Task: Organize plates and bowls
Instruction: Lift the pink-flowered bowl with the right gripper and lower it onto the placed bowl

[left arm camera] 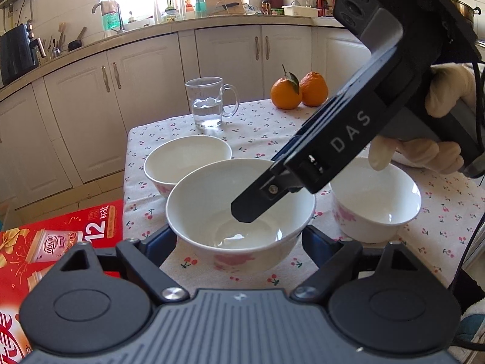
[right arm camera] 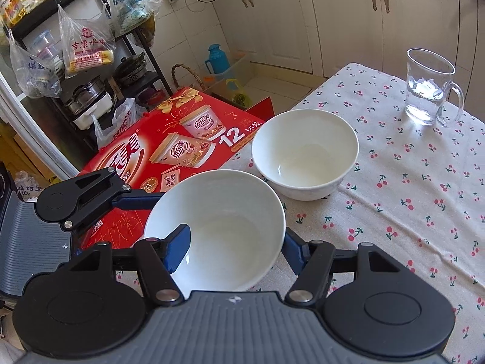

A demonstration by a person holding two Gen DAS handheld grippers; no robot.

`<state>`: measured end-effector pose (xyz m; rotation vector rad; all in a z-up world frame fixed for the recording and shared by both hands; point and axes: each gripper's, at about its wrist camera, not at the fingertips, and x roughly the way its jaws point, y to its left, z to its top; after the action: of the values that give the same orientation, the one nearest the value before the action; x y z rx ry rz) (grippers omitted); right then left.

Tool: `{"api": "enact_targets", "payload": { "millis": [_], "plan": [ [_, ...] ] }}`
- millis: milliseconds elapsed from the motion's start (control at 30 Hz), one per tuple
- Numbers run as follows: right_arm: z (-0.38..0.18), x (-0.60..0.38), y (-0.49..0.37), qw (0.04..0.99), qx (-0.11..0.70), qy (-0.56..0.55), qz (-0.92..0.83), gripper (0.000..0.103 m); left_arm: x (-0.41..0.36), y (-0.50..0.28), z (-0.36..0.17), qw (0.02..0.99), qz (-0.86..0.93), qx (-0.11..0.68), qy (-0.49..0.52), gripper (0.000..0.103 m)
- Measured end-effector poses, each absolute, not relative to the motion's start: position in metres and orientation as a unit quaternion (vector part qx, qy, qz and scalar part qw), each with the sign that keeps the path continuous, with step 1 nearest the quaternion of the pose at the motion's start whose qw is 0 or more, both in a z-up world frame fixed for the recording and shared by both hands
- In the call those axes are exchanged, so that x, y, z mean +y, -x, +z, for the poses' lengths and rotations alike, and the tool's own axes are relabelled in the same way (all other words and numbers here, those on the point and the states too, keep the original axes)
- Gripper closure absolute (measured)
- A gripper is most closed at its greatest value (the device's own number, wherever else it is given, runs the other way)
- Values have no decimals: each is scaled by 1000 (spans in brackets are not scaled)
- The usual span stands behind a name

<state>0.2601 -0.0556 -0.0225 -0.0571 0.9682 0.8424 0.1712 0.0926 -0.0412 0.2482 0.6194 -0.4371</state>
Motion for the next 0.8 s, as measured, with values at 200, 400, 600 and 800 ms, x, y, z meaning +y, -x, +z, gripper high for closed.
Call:
{"api": "enact_targets", "payload": {
  "millis": [200,400,600,800],
  "plan": [
    [-8,-74,-244,811,438,32,385,32,77,-165,-30,920,-228,290,-129,14],
    [2,-95,-232,824,427,33,370,32,58,-162,-22,918,-249,280,-131,14],
    [9,-121,-222,838,419,26,349,32,38,-165,-21,912,-273,275,-133,14],
    [11,-146,-214,849,417,22,325,32,18,-170,-22,905,-297,276,-130,14]
  ]
}}
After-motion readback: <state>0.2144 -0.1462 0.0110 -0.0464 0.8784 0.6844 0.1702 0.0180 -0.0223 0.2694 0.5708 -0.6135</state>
